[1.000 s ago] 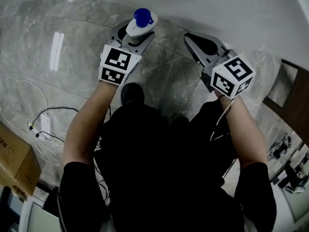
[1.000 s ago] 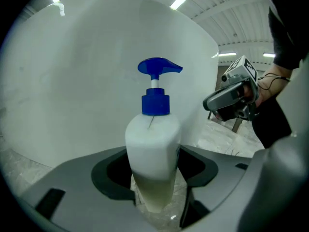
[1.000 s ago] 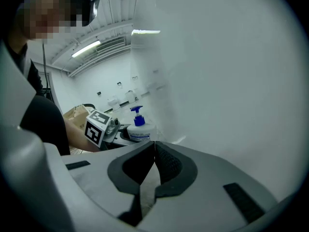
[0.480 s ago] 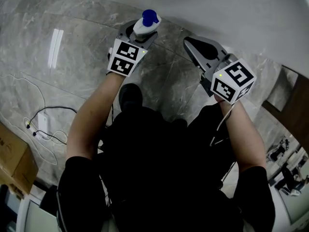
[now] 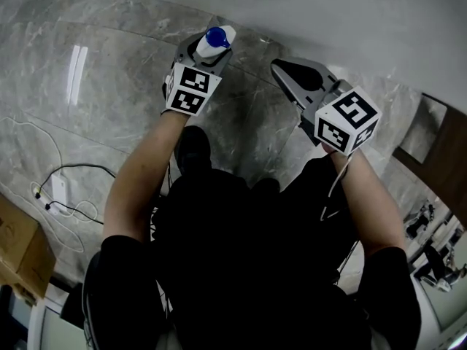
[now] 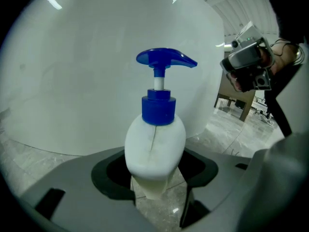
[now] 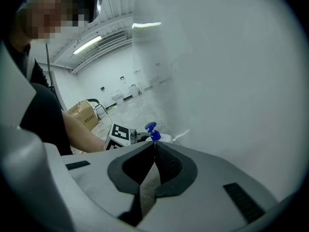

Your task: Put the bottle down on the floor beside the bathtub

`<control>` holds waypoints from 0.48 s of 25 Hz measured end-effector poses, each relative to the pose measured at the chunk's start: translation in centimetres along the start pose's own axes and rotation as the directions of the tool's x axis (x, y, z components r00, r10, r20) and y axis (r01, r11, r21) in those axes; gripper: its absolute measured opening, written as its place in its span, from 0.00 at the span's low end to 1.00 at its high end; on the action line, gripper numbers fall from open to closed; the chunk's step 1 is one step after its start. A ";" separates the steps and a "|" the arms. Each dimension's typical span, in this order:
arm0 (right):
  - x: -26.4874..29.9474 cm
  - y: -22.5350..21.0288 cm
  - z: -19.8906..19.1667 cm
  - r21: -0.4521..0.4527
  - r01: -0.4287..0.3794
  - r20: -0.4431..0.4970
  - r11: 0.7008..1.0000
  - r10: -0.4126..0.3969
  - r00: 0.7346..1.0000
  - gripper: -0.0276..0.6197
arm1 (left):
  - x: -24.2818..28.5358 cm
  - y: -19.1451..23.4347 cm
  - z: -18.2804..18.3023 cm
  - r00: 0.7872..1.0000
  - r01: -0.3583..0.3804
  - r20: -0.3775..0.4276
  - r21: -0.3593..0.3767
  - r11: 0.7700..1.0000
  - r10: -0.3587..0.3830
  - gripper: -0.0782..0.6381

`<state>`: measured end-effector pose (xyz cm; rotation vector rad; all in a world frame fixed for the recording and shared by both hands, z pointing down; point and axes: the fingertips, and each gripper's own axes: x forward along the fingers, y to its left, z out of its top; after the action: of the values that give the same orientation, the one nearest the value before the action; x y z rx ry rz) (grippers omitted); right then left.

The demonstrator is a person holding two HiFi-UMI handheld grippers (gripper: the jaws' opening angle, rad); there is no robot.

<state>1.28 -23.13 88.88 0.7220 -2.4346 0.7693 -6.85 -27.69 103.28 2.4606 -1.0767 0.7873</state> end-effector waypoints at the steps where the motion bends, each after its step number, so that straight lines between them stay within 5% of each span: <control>1: 0.0 0.0 -0.1 -0.004 -0.003 -0.002 1.000 0.003 1.000 0.09 | 0.0 0.0 -0.1 1.000 0.002 -0.002 0.008 1.000 -0.002 0.49; 12: -0.4 0.4 -0.5 -0.021 -0.022 -0.015 1.000 0.022 1.000 0.09 | 0.7 -1.0 -0.9 0.999 0.033 -0.040 0.054 0.998 -0.031 0.49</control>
<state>1.51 -22.41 88.88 0.6805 -2.4371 0.7540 -6.00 -27.03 104.33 2.4902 -1.0125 0.8632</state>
